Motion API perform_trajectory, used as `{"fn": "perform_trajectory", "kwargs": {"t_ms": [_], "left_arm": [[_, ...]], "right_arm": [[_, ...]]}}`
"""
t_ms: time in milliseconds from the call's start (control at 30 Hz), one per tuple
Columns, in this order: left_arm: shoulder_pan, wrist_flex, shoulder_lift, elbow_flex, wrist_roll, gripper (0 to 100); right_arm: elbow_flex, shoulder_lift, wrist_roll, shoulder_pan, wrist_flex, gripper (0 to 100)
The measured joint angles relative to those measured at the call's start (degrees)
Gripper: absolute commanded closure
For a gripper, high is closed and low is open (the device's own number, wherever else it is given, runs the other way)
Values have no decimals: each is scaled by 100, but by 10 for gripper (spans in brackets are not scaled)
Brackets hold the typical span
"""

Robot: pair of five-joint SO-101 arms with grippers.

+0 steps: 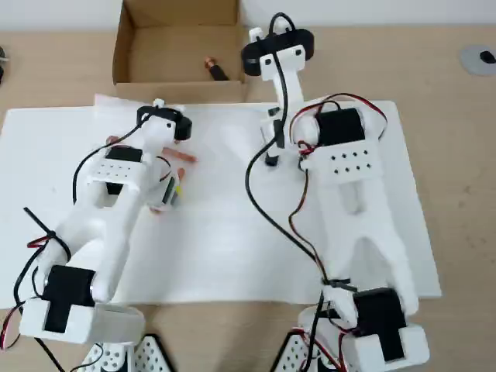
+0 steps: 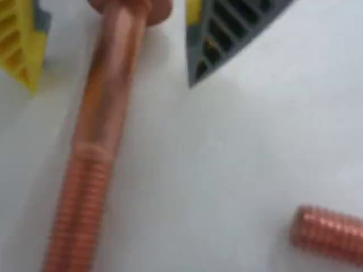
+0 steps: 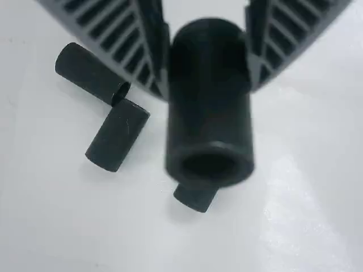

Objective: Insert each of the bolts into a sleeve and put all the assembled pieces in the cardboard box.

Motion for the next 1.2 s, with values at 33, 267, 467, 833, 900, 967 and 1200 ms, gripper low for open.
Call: {"fn": "perform_trajectory", "kwargs": {"t_ms": [33,267,467,833,900,967,1200], "left_arm": [[0,0,0,0,-9,868],[9,0,0,0,-44,976],[0,229,0,-18,-44,988],[44,1099,0,-624,-44,988],[44,1196,0,-791,-220,987],[44,1503,0,-1002,-668,986],[26,2541,-624,-1222,-3147,984]], "right_arm": [[0,0,0,0,0,986],[0,0,0,0,0,986],[0,0,0,0,0,986],[0,0,0,0,0,986],[0,0,0,0,0,986],[0,0,0,0,0,986],[0,0,0,0,0,986]]}}
